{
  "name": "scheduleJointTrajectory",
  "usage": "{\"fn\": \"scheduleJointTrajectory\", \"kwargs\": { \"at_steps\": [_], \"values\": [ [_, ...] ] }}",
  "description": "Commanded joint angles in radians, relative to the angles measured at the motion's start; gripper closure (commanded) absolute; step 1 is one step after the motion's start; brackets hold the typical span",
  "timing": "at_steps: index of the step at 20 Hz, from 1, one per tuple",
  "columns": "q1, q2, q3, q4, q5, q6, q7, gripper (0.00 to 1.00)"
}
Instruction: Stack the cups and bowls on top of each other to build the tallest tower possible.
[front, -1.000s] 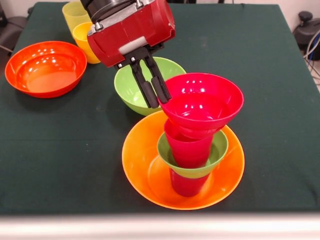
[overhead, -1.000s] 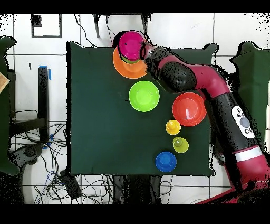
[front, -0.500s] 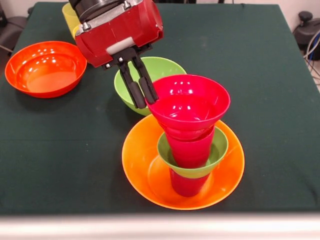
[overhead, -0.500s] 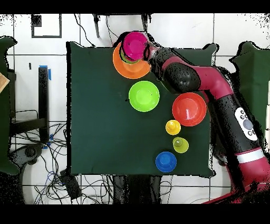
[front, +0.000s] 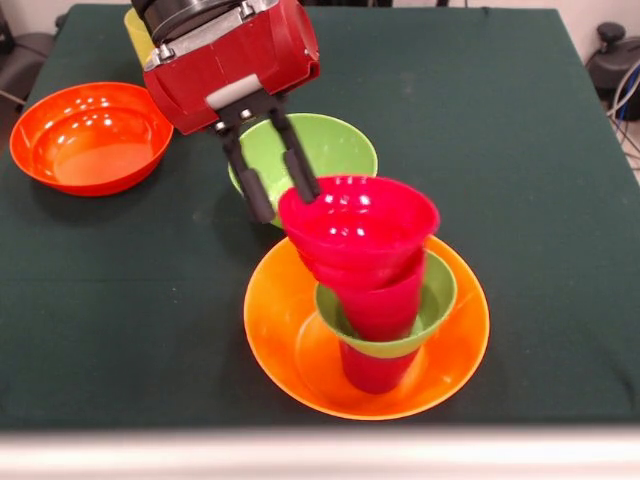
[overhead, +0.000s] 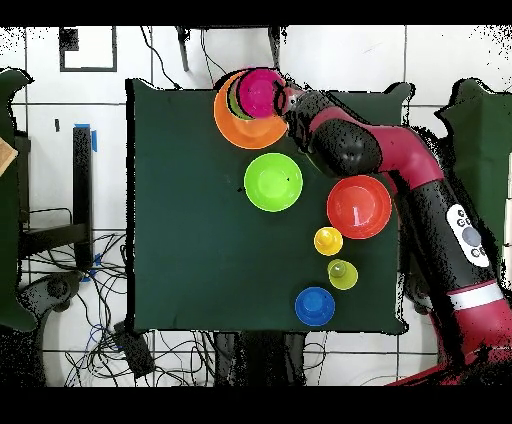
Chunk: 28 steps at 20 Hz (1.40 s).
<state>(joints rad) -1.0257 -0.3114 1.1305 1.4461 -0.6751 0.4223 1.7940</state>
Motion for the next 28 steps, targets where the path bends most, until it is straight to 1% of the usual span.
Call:
{"fn": "scheduleJointTrajectory", "kwargs": {
  "at_steps": [1, 24, 26, 28],
  "values": [
    [0.022, 0.022, -0.083, -0.031, -0.07, 0.154, -0.328, 0.0],
    [0.048, -0.006, -0.095, -0.021, -0.085, 0.135, -0.283, 0.0],
    [0.058, -0.004, -0.104, -0.028, -0.09, 0.127, -0.267, 0.0],
    [0.092, 0.019, -0.136, -0.057, -0.103, 0.118, -0.235, 0.0]
  ]
}}
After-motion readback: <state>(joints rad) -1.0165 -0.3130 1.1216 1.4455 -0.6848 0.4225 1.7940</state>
